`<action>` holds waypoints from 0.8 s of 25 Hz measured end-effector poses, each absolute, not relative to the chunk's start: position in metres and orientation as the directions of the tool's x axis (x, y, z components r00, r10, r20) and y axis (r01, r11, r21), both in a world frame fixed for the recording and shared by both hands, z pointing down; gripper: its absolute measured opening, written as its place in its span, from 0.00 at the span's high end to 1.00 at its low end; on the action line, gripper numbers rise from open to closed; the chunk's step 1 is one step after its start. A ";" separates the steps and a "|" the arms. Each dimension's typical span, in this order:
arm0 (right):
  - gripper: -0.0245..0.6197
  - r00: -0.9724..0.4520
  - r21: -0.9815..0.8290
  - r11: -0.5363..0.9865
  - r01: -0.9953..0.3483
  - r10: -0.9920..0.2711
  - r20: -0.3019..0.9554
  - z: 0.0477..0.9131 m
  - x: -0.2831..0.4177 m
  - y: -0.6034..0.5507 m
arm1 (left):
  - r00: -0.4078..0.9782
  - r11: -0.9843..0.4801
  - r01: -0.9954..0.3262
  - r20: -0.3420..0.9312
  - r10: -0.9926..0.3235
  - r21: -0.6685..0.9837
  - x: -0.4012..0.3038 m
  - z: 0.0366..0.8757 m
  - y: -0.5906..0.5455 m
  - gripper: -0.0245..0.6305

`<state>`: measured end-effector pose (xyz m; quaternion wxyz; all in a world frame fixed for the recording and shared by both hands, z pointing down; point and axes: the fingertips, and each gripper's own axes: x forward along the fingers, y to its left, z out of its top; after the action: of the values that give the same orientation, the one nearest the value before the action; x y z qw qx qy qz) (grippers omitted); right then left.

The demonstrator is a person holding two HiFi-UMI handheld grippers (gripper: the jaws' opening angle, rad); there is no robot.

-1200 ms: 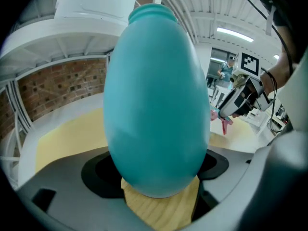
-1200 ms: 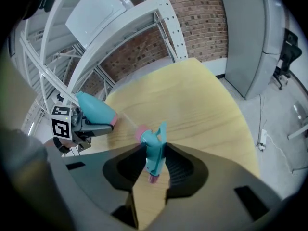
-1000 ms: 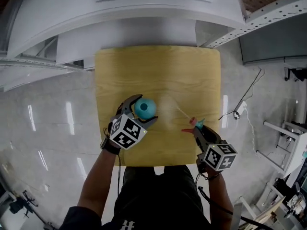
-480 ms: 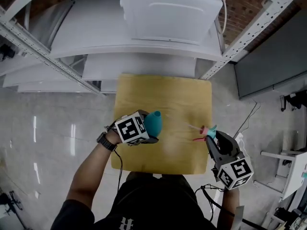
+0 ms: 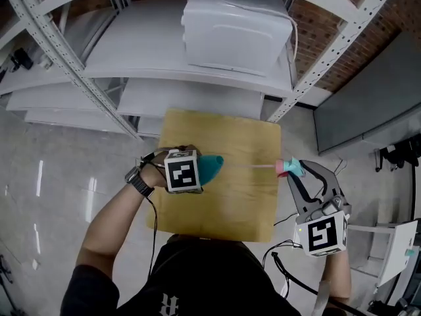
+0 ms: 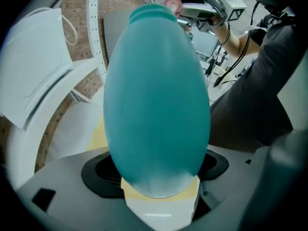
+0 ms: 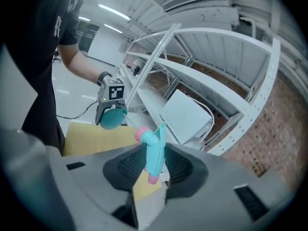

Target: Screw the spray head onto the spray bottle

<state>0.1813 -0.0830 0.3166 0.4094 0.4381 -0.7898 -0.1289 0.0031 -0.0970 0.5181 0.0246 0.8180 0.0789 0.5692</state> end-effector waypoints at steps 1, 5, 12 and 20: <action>0.77 -0.275 0.587 0.581 -0.563 -0.802 0.530 0.313 0.178 -0.082 | 0.334 -0.987 0.108 0.931 0.149 0.119 0.004 0.516 -0.094 0.31; 0.77 -0.275 0.672 0.608 -0.424 -0.793 0.544 0.308 0.161 -0.078 | 0.321 -0.987 0.136 0.939 0.124 0.084 0.012 0.512 -0.081 0.31; 0.77 -0.307 0.711 0.694 -0.118 -0.706 0.638 0.337 0.112 -0.069 | 0.343 -0.974 0.194 0.922 0.183 0.121 0.044 0.513 -0.048 0.31; 0.77 -0.312 0.700 0.714 -0.017 -0.669 0.674 0.354 0.100 -0.059 | 0.351 -0.960 0.233 0.907 0.232 0.156 0.056 0.510 -0.032 0.31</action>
<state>0.0997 -0.0587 0.3537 0.5402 0.2284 -0.7517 -0.3017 0.0565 -0.0320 0.5096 -0.0001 0.8219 0.1414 0.5519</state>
